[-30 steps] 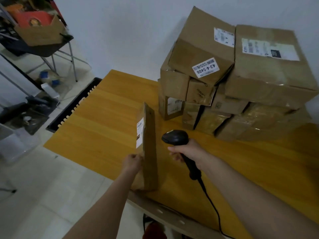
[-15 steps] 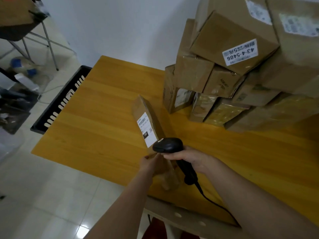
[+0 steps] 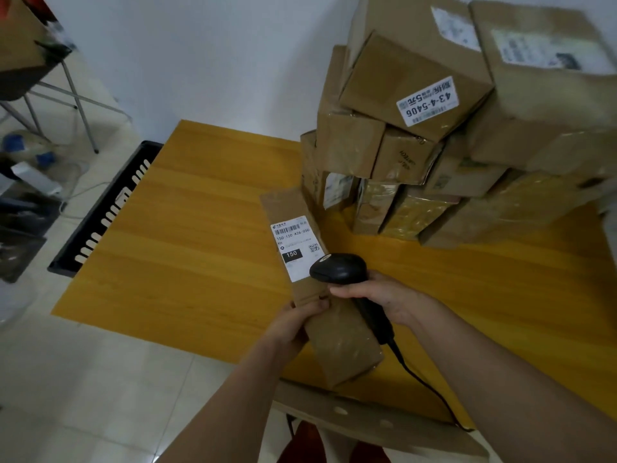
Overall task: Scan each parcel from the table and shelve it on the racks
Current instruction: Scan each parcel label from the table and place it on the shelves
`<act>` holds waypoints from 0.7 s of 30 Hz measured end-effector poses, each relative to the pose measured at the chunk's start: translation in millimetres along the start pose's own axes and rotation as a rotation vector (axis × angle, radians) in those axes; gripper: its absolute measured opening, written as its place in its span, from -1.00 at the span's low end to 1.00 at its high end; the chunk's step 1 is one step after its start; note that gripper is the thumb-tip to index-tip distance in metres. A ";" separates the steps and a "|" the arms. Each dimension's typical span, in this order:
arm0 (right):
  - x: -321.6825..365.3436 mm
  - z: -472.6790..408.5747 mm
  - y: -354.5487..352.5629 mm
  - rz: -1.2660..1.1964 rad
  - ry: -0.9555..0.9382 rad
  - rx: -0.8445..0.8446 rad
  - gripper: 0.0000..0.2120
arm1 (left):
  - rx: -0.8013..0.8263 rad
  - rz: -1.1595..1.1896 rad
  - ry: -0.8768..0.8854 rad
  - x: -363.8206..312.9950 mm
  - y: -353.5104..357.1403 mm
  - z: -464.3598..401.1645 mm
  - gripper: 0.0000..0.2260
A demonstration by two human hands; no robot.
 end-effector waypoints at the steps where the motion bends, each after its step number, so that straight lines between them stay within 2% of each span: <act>1: 1.0 4.4 -1.4 0.008 -0.003 -0.008 -0.51 | 0.031 0.015 0.006 -0.5 0.3 2.5 -0.37; 3: 2.2 12.0 -4.3 0.024 -0.014 -0.013 -0.41 | 0.056 0.001 -0.002 -2.0 0.6 6.8 -0.30; 5: 3.3 20.8 -5.9 0.052 -0.024 -0.013 -0.42 | 0.078 -0.058 -0.012 -3.7 1.1 10.8 -0.24; 7: 3.0 29.5 -8.4 0.105 -0.035 -0.030 -0.44 | 0.099 -0.149 -0.031 -6.7 2.7 16.2 -0.25; 10: 0.8 42.9 -14.0 0.200 -0.049 -0.056 -0.30 | 0.185 -0.267 -0.061 -10.2 10.2 25.8 -0.35; 15: -1.8 83.6 -28.9 0.214 -0.065 -0.035 -0.47 | 0.299 -0.272 -0.101 -4.4 36.3 40.4 -0.40; 18: -7.0 110.2 -42.9 0.187 -0.096 -0.075 -0.37 | 0.355 -0.293 -0.110 2.8 59.8 52.0 -0.40; 21: -17.1 137.9 -58.2 0.135 -0.147 -0.130 -0.45 | 0.399 -0.350 -0.128 12.2 87.8 65.1 -0.38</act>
Point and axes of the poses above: each hand's wrist, its own z-axis away from the middle knuckle, its own y-axis out of the palm, x = y × z, the point moved 1 cm from there along -z, towards the middle knuckle, and after that the axes turned 8 degrees about -z, right-handed, at the moved point
